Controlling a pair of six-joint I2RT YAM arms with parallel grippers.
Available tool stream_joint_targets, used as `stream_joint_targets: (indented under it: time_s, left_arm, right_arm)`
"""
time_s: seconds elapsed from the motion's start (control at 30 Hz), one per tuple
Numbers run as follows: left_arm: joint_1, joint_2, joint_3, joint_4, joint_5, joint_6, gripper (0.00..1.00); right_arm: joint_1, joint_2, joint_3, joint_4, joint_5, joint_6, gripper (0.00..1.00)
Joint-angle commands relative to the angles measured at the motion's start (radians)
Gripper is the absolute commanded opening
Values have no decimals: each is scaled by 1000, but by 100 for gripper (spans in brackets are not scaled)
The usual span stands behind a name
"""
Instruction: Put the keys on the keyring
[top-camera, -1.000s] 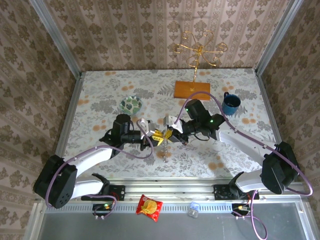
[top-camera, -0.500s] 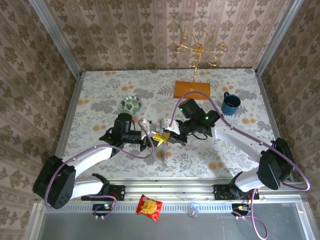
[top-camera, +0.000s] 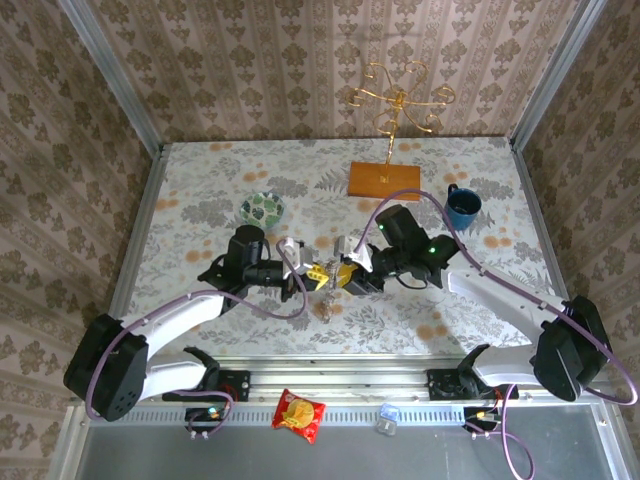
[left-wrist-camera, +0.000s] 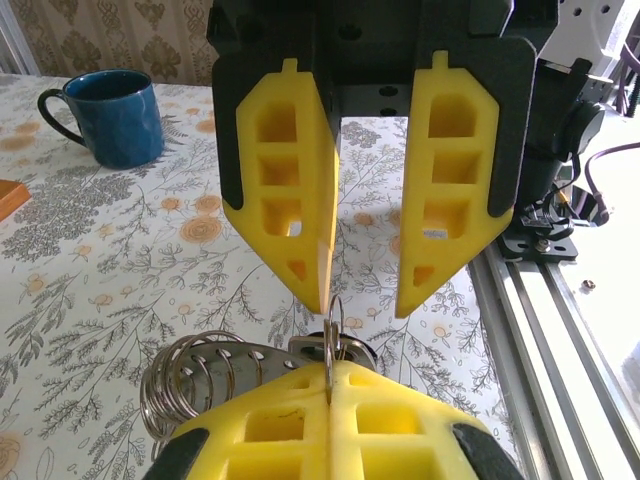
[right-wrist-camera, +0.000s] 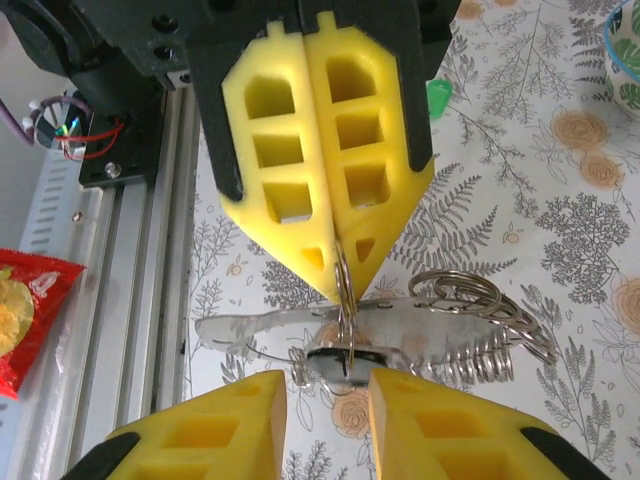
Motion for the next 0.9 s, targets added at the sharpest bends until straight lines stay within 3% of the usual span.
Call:
stream_joint_targets:
  time_s: [0.0, 0.17, 0.4, 0.67, 0.87]
  left_arm:
    - [-8, -21, -3, 51, 1, 9, 0]
    - [-13, -28, -9, 53, -4, 10, 0]
    - [-14, -30, -12, 66, -11, 7, 0]
    - [-17, -41, -31, 118, -23, -9, 0]
    - [-35, -47, -44, 129, -49, 1, 0]
  right_arm:
    - [0, -3, -8, 62, -32, 58, 29]
    - [0, 10, 1, 74, -20, 63, 26]
    - [0, 17, 13, 44, -25, 57, 0]
    - [-20, 16, -40, 78, 22, 103, 0]
    - [-22, 45, -62, 169, -72, 179, 0]
